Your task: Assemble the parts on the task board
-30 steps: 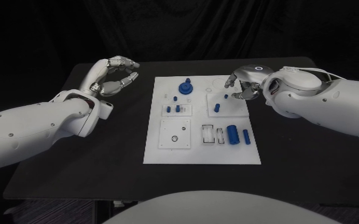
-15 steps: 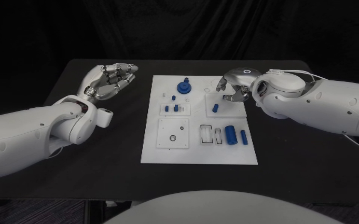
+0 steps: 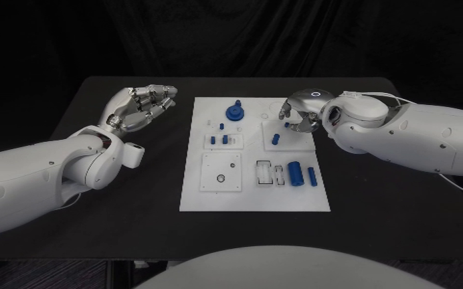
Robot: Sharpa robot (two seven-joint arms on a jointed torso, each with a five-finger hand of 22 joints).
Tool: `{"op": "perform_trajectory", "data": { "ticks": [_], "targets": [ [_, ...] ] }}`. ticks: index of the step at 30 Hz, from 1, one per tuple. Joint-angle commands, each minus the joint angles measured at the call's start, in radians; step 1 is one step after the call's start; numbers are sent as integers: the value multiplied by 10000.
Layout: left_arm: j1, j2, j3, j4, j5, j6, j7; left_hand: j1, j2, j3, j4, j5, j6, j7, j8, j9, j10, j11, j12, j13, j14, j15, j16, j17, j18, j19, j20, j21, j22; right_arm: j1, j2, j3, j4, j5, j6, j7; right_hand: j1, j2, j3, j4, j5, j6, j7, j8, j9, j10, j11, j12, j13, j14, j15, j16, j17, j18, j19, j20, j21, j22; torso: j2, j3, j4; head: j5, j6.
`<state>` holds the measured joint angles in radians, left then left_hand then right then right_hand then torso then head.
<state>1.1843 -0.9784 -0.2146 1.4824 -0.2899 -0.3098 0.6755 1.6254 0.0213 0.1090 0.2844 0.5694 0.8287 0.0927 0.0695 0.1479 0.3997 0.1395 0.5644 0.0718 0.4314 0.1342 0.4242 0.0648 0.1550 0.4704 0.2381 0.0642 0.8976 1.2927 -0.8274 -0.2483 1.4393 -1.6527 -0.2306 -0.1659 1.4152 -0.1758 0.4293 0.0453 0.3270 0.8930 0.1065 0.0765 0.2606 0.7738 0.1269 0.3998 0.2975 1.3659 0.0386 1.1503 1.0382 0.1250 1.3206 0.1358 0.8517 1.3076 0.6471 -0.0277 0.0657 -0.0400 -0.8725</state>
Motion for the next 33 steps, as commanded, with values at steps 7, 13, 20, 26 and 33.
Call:
{"op": "perform_trajectory", "data": {
  "ticks": [7, 13, 20, 26, 33],
  "targets": [
    [-28, 114, 12, -91, 163, 336, 2246, 54, 41, -78, -1, 23, -71, -15, -19, -45, 20, 129, 117, -51, 97, 157, 96, -2, 88, 69, 171, 26, -85, -119, 88, 7, -246, -290, -103, -296, -145, 84, 33, 93, -37, 180, -26, 73, -16, 67, 10, 3, -67, -25, 1, 61, -8, 56, -3, 21, -19, 860, 26, 17, -26, 8, -2],
    [-34, 131, 12, -113, 163, 374, 2192, 65, 58, -94, -9, 1, -88, -23, -18, -79, 13, 172, 146, -71, 201, 278, 157, 0, 110, 161, 271, 44, -143, -183, 151, 7, -386, -295, -72, -247, -158, 143, 92, 92, 29, 487, -20, 199, 28, 322, -30, 67, -154, 3, -35, 121, -2, 47, 42, 2, 41, 882, 19, -13, -9, 34, -2],
    [-39, 154, 12, -140, 163, 418, 2186, 95, 81, -99, -22, 16, -70, -27, -2, -110, 31, 182, 191, -75, 326, 362, 230, 1, 150, 320, 369, 88, -191, -252, 183, 7, -485, -295, -78, -159, -211, 177, 128, 113, -40, 652, -12, 259, 75, 618, -91, 110, -250, 34, -76, 168, -10, 35, 102, -37, 127, 908, 7, -22, 9, 37, -2],
    [-45, 188, 12, -187, 163, 451, 2169, 95, 89, -102, -18, -2, -67, -22, -1, -118, 38, 195, 201, -76, 352, 376, 246, 0, 162, 375, 392, 106, -198, -290, 237, 7, -540, -129, -167, -45, -252, 205, 144, 139, -160, 733, 28, 286, 117, 880, -158, 128, -332, 73, -128, 205, -13, 23, 156, -77, 192, 924, 12, -25, 8, 43, -2],
    [-51, 220, 12, -234, 163, 495, 2128, 106, 103, -102, -21, -46, -63, -18, 1, -131, 43, 210, 214, -78, 389, 415, 269, -2, 172, 453, 429, 130, -209, -306, 275, 7, -584, -31, -205, 74, -247, 209, 178, 129, -194, 759, 105, 285, 151, 1165, -231, 117, -429, 129, -187, 251, -4, 6, 226, -132, 283, 949, 18, -34, -4, 81, -2]
  ]
}}
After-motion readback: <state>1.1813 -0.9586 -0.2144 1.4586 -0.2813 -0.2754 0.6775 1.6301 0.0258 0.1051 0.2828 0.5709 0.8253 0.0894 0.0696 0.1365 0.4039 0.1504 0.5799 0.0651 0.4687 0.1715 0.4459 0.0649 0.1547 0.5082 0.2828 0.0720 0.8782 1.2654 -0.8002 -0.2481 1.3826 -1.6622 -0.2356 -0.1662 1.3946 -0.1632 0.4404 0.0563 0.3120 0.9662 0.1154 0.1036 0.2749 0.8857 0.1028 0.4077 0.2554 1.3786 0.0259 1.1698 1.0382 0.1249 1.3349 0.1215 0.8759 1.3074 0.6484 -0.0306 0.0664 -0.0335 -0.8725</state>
